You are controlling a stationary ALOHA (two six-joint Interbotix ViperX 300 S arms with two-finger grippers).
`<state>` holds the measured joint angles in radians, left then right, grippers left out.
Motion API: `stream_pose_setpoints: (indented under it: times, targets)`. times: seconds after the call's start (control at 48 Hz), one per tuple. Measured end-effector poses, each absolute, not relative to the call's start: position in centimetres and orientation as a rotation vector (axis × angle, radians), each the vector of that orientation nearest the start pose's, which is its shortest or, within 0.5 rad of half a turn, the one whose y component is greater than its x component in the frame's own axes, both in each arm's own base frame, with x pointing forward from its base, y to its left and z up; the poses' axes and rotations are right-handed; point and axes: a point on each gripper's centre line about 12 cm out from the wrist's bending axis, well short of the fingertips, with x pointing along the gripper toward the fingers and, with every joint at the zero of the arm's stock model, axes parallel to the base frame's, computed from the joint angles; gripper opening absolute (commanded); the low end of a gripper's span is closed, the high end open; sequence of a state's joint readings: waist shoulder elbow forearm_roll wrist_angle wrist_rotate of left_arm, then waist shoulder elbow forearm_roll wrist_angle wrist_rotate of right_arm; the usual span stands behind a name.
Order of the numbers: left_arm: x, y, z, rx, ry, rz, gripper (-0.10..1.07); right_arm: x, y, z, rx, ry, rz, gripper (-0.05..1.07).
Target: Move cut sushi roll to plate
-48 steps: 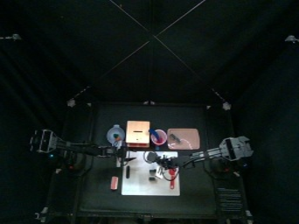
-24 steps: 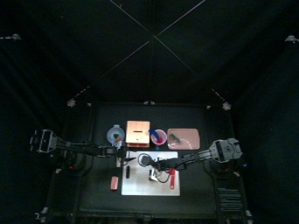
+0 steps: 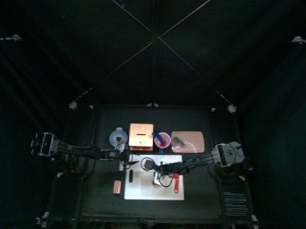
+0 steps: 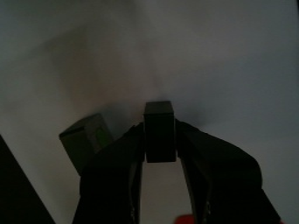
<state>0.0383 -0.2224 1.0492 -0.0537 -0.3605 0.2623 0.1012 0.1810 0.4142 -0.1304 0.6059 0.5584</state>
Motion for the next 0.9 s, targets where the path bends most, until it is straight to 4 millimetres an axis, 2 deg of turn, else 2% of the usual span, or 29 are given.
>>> stream_pose_setpoints:
  times: [0.104,0.25,0.312,0.417,0.5,0.583,0.688,0.792,0.896]
  targets:
    - [30.0,1.4,15.7,0.204,0.476,0.006,0.8,37.7,0.7,14.7,0.338,1.16,-0.299,0.64]
    - [29.9,1.4,15.7,0.202,0.479,0.008,0.8,32.0,-4.5,16.7,0.452,1.103,-0.432,0.64]
    - [29.9,1.4,15.7,0.203,0.479,0.006,0.8,29.9,-6.2,17.4,0.481,1.074,-0.48,0.63]
    - [29.9,1.4,15.7,0.202,0.477,0.008,0.8,25.4,-8.9,17.7,0.55,1.027,-0.592,0.63]
    - [29.9,1.4,15.7,0.202,0.477,0.008,0.8,22.9,-10.6,17.5,0.603,0.986,-0.674,0.63]
    - [29.9,1.4,15.7,0.203,0.479,0.007,0.8,21.4,-12.0,16.7,0.646,0.951,-0.736,0.64]
    - [29.9,1.5,15.7,0.201,0.479,0.01,0.8,20.6,-13.3,15.4,0.686,0.943,-0.788,0.64]
    - [29.9,1.5,15.7,0.201,0.479,0.01,0.8,20.4,-14.6,13.5,0.709,0.958,-0.825,0.67]
    - [29.9,1.4,15.8,0.203,0.474,0.008,0.8,20.9,-15.2,12.3,0.71,0.959,-0.828,0.77]
